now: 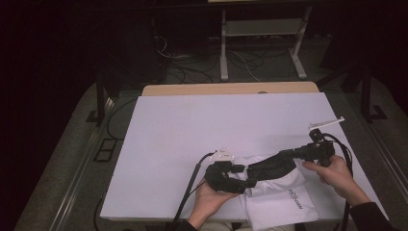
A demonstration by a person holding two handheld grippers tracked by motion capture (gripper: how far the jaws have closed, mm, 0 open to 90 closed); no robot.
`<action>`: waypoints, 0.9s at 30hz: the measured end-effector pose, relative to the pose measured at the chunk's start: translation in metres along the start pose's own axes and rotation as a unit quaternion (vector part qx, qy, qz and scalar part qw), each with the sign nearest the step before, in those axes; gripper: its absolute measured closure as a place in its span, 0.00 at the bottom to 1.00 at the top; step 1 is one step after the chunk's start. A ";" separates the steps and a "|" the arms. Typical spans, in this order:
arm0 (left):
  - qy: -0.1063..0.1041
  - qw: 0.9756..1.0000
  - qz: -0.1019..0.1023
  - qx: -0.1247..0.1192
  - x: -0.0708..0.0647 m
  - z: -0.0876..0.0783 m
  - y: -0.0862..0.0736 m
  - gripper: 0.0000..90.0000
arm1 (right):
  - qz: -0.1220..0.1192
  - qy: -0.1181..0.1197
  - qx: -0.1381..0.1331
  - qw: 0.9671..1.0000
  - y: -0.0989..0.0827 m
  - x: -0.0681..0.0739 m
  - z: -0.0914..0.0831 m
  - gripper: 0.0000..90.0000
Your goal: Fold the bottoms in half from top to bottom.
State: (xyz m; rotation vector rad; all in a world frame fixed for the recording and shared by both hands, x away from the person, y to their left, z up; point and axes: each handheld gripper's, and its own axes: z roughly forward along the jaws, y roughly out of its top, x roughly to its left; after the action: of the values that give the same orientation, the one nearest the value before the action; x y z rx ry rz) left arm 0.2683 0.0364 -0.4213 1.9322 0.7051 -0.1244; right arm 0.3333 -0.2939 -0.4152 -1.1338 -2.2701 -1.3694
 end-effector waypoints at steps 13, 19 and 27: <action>-0.023 1.000 -0.007 -0.016 0.012 -0.003 0.018 0.28 | -0.006 0.015 0.012 1.000 -0.012 0.007 -0.006 0.94; -0.034 0.999 -0.007 -0.032 0.021 -0.011 0.021 0.26 | -0.010 0.024 0.022 0.999 -0.016 0.011 -0.006 0.94; -0.036 0.999 0.009 -0.031 0.030 -0.024 0.021 0.23 | -0.019 0.034 0.051 0.998 -0.022 0.018 -0.006 0.92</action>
State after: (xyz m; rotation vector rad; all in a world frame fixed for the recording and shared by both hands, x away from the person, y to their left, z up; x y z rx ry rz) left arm 0.2991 0.0630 -0.4050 1.8647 0.6358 -0.1580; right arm 0.3043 -0.2955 -0.4164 -1.0022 -2.2960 -1.2694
